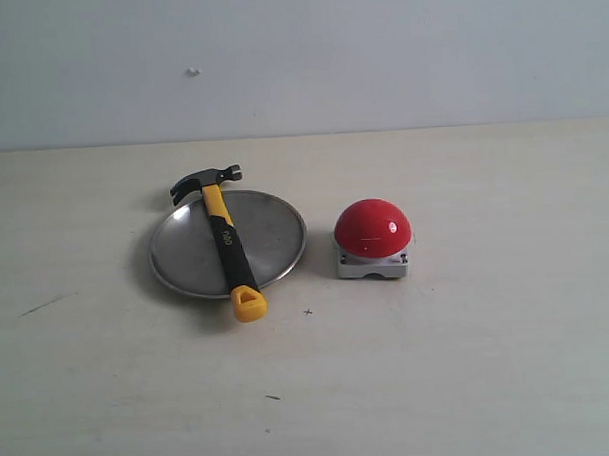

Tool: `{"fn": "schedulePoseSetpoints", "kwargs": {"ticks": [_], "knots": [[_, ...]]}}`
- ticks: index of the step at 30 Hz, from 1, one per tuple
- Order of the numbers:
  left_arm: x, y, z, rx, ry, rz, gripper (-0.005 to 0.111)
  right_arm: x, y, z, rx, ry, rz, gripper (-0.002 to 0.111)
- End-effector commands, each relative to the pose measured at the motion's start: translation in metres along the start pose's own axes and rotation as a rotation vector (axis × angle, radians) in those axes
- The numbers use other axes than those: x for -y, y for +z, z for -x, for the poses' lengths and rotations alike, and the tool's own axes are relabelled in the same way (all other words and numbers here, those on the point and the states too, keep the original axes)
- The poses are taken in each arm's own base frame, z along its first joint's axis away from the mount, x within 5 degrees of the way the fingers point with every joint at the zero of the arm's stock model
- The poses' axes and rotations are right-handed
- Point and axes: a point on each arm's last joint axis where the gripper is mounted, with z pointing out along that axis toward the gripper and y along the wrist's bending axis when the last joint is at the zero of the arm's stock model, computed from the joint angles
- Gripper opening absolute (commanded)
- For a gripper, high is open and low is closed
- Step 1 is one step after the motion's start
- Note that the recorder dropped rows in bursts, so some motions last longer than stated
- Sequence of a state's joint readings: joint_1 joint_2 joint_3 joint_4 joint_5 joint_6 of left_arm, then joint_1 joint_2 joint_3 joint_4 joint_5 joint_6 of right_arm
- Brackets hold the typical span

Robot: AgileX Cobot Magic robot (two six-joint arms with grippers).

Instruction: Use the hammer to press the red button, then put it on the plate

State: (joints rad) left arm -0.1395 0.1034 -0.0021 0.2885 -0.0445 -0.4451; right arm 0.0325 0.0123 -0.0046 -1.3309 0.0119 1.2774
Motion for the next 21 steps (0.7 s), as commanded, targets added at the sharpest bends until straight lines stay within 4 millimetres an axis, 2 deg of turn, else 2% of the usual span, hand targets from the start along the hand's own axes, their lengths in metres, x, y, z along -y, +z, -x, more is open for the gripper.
{"fn": "schedulePoseSetpoints", "kwargs": {"ticks": [1, 13, 18, 21], "knots": [[-0.0001, -0.0004, -0.0003, 0.003, -0.005, 0.000, 0.000, 0.0047, -0.0006, -0.0051, -0.041, -0.001, -0.055, 0.000], [-0.0001, -0.0004, -0.0003, 0.003, -0.005, 0.000, 0.000, 0.0039, -0.0006, -0.0056, -0.044, 0.116, -0.049, 0.000], [-0.0001, -0.0004, -0.0003, 0.003, -0.005, 0.000, 0.000, 0.0008, -0.0006, -0.0075, -0.067, 0.052, -0.015, 0.000], [-0.0001, -0.0004, -0.0003, 0.003, -0.005, 0.000, 0.000, -0.0014, -0.0005, -0.0057, -0.048, 0.141, 0.008, 0.000]]}}
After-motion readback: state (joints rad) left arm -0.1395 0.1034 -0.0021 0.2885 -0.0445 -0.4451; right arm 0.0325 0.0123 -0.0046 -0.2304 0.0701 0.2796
